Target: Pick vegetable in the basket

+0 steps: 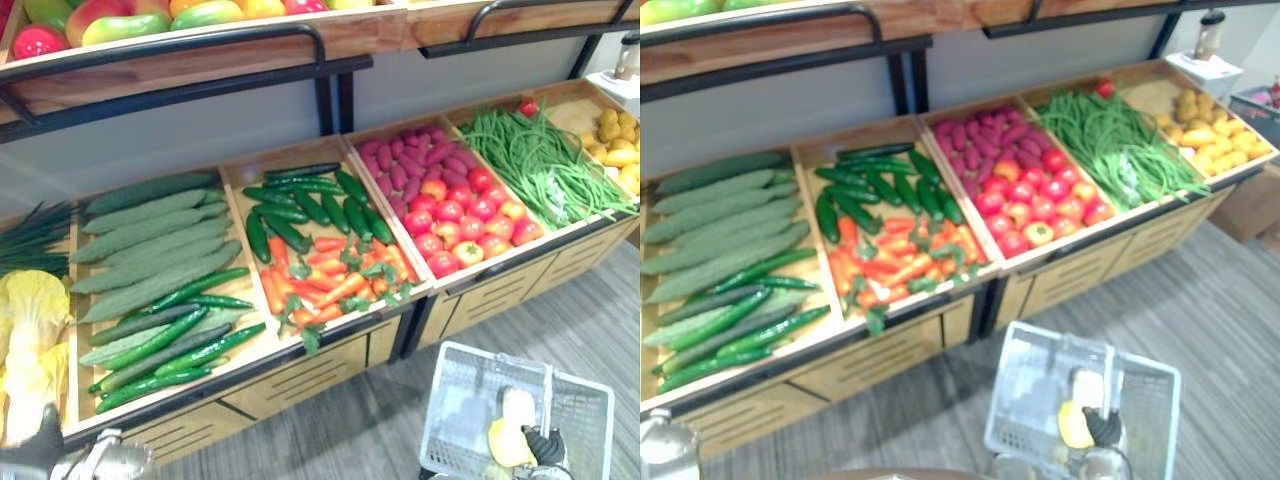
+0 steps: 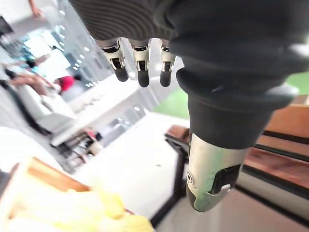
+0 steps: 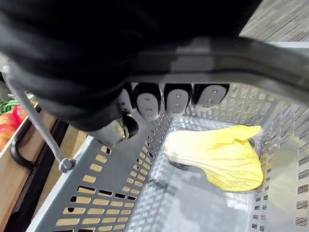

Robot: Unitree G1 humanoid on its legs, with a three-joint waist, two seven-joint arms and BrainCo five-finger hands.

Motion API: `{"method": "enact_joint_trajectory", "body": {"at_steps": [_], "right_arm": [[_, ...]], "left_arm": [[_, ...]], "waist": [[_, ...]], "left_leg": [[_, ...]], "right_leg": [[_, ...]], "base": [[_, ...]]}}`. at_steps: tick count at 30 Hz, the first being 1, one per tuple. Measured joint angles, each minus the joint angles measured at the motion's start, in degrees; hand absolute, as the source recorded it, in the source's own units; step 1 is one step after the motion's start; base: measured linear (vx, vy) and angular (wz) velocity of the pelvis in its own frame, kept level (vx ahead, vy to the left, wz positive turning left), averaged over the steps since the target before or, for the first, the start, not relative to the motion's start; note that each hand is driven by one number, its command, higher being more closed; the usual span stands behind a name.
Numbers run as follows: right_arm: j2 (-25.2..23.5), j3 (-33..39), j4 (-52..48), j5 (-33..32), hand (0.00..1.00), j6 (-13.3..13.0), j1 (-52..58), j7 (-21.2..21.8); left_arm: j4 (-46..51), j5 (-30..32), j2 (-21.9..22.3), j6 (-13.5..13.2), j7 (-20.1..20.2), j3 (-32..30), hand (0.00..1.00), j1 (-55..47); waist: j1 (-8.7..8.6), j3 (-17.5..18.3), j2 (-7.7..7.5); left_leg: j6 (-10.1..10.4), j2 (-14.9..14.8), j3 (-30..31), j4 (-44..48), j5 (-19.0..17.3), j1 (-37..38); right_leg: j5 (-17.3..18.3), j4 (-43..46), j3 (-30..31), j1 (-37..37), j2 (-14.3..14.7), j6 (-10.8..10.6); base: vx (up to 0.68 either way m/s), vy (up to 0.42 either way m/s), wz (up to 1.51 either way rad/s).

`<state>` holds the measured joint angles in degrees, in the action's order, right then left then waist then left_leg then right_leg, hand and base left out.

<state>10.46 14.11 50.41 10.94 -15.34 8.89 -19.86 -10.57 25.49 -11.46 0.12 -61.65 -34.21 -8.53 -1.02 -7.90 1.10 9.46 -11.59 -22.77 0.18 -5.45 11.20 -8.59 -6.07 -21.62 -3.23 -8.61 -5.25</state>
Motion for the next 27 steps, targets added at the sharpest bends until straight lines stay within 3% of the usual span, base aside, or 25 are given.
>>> {"method": "enact_joint_trajectory", "body": {"at_steps": [4, 6, 8, 12, 14, 17, 22, 24, 27], "right_arm": [[1.13, -1.15, -0.08, -0.01, 1.00, 0.01, -0.23, 1.22], [2.29, -1.20, -0.30, 0.00, 1.00, 0.04, -0.65, 2.81], [3.42, -1.26, -0.39, 0.03, 1.00, 0.06, -0.90, 4.06], [5.58, -1.72, -0.84, 0.08, 1.00, 0.37, -0.93, 5.27], [6.36, -2.41, -2.10, 0.20, 1.00, 0.90, -1.12, 6.62], [7.42, -3.39, -3.26, 0.29, 1.00, 1.03, -1.36, 6.87], [7.79, -3.40, -5.38, 0.34, 1.00, 2.35, -1.93, 8.52], [8.12, -3.39, -5.73, 0.33, 1.00, 2.77, -2.46, 9.01], [8.98, -3.24, -6.21, 0.32, 1.00, 2.94, -2.23, 9.14]], "left_arm": [[2.63, 5.14, -6.38, -2.26, 7.45, 9.34, 0.00, -0.16], [2.12, 6.40, -11.88, -7.14, 16.46, 14.38, 0.00, -0.55], [-0.73, 6.36, -15.33, -10.17, 21.83, 17.64, 0.00, -0.18], [-5.56, 6.14, -18.80, -13.84, 31.09, 25.14, 0.00, 0.10], [-8.05, 5.59, -19.71, -14.90, 37.87, 27.87, 0.00, 0.32], [-10.22, 2.02, -20.24, -15.22, 44.46, 30.62, 0.00, 1.63], [-11.78, -3.00, -20.32, -15.12, 50.92, 33.70, 0.00, 5.65], [-11.75, -5.51, -20.31, -15.21, 53.74, 34.48, 0.00, 6.53], [-11.75, -9.59, -20.31, -15.25, 55.96, 35.59, 0.00, 7.89]], "waist": [[-0.23, 0.15, 0.21], [-0.19, 0.42, 0.45], [-0.49, 0.69, 0.85], [-0.93, 1.46, 1.57], [-1.86, 1.45, 1.56], [-1.96, 1.44, 1.71], [-2.30, 1.24, 2.06], [-3.52, 0.97, 2.63], [-3.77, 0.69, 3.57]], "left_leg": [[0.01, 0.00, -0.34, 0.03, -0.36, 0.01], [0.03, 0.02, -1.56, 0.10, -0.69, 0.02], [-0.01, 0.00, -2.06, 0.37, -1.07, 0.07], [-0.03, 0.12, -3.29, 0.54, -1.55, 0.25], [-0.16, 0.06, -3.89, 1.24, -2.18, 0.48], [-0.07, 0.09, -5.27, 2.05, -3.18, 1.25], [-0.05, 0.68, -6.60, 2.02, -3.31, 0.92], [-0.04, 0.68, -6.66, 2.01, -3.31, 0.88], [0.08, 0.63, -7.00, 2.01, -3.39, 0.93]], "right_leg": [[0.00, 0.00, 0.34, 0.25, 0.07, 0.00], [-0.03, 0.01, 1.58, 1.01, 0.24, -0.01], [-0.05, 0.01, 2.24, 1.29, 0.36, -0.04], [-0.26, 0.02, 3.57, 2.02, 0.46, -0.18], [-0.28, 0.02, 4.54, 2.11, 0.57, -0.19], [-0.54, 0.01, 6.24, 2.22, 0.67, -0.33], [-1.28, 0.01, 7.93, 3.71, 0.38, -0.35], [-1.30, 0.01, 8.04, 3.87, 0.39, -0.37], [-1.34, 0.00, 8.34, 4.09, 0.51, -0.43]], "base": [[0.01, 0.010, -0.04], [0.00, 0.013, -0.22], [0.01, 0.012, -0.21], [0.01, 0.012, -0.19], [0.00, 0.002, -0.20], [-0.02, 0.002, -0.28], [-0.05, -0.013, -0.18], [-0.05, -0.037, -0.03], [-0.03, -0.034, -0.06]]}}
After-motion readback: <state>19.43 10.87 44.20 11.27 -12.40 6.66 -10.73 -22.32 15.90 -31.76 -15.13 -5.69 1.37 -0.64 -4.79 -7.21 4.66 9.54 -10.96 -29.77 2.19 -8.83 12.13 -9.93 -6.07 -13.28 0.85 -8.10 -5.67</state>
